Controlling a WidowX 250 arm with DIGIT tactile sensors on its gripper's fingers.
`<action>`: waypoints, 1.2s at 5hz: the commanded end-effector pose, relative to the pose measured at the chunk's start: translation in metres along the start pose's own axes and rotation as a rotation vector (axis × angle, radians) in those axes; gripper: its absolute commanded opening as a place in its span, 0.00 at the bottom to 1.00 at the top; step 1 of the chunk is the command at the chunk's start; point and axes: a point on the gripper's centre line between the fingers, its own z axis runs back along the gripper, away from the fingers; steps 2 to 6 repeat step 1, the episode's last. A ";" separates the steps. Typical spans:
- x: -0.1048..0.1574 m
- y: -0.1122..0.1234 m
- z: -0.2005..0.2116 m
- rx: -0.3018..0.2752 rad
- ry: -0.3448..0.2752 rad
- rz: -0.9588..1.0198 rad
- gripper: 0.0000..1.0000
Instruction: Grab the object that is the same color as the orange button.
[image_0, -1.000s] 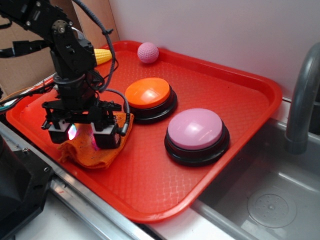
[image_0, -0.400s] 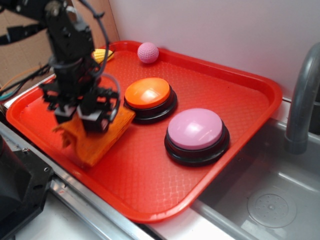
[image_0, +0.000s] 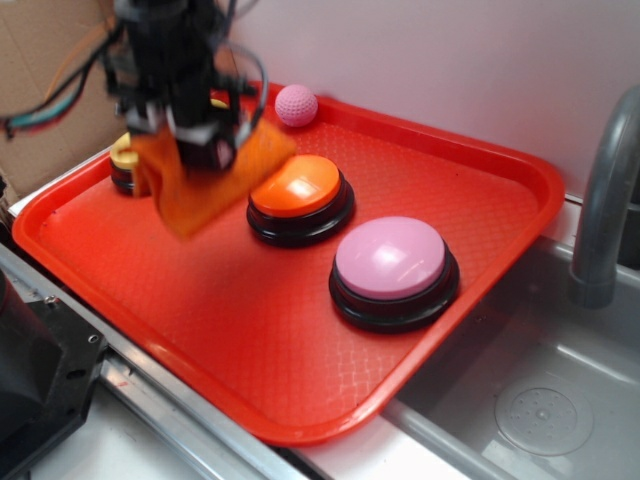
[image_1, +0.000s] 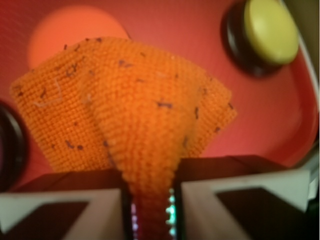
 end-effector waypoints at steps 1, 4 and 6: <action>0.024 0.001 0.035 -0.057 -0.082 0.005 0.00; 0.024 0.001 0.035 -0.057 -0.082 0.005 0.00; 0.024 0.001 0.035 -0.057 -0.082 0.005 0.00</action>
